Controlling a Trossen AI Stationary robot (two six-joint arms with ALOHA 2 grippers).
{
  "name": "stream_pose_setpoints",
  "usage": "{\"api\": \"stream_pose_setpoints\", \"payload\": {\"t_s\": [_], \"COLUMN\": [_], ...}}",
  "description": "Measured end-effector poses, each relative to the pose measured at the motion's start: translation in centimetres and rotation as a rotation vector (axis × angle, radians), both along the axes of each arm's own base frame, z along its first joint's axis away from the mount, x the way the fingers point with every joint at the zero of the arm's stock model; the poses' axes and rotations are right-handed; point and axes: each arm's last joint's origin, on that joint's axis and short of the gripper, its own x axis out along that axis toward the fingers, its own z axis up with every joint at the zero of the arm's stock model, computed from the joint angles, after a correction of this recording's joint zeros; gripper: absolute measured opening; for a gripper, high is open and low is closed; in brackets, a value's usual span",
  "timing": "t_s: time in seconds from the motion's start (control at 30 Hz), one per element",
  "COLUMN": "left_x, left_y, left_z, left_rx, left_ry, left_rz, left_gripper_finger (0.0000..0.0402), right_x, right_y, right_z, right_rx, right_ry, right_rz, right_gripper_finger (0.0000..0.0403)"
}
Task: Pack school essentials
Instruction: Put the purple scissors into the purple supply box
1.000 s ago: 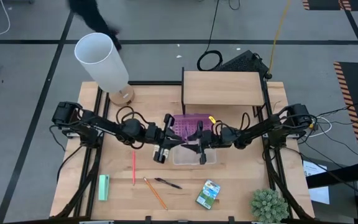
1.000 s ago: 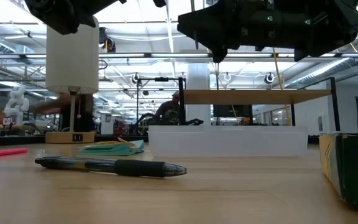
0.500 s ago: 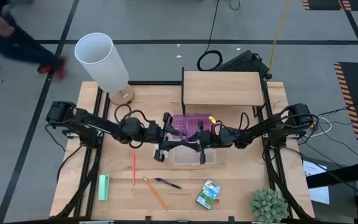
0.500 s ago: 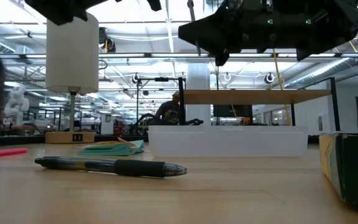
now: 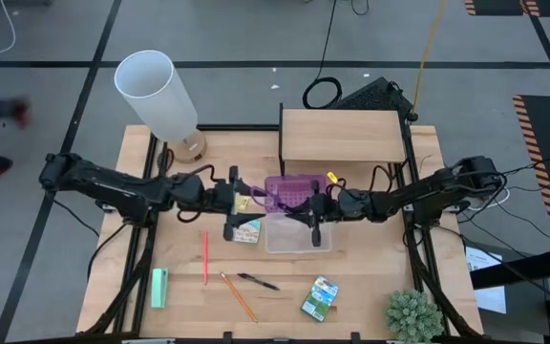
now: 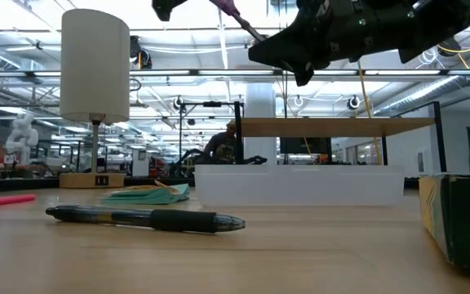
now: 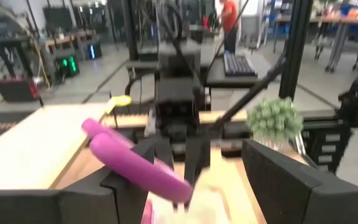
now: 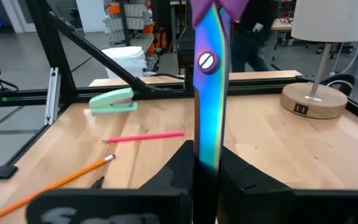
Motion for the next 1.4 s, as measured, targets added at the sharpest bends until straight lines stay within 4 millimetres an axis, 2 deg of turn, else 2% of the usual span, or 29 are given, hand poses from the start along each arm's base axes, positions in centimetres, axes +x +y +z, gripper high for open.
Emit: {"api": "stream_pose_setpoints", "payload": {"t_s": [0.17,0.73,0.9,1.17,1.4], "left_x": [-0.9,-1.0,-1.1,-2.3,-4.4], "left_y": [0.2,0.3,0.4,0.8,-0.4], "left_z": [-0.2,-0.9,-1.3,-4.0,-6.7], "left_rx": [-0.016,-0.044,-0.035,-0.073,-0.137], "left_ry": [0.083,0.157,0.200,0.494,0.816], "left_rz": [0.015,0.032,0.085,0.220,0.274], "left_gripper_finger": [0.0250,0.0251,0.0251,0.0251,0.0251], "right_x": [-0.2,-0.2,-0.3,-0.3,-0.3], "right_y": [0.0,0.0,-0.1,-0.3,-0.3], "right_z": [0.1,0.0,-0.3,-0.7,-0.8], "right_rx": [0.007,0.002,-0.006,-0.010,-0.012], "right_ry": [0.004,0.008,0.042,0.081,0.093], "right_rz": [0.001,0.007,-0.041,-0.048,-0.048], "right_gripper_finger": [0.0015,0.0001,0.0001,0.0001,0.0000]}}
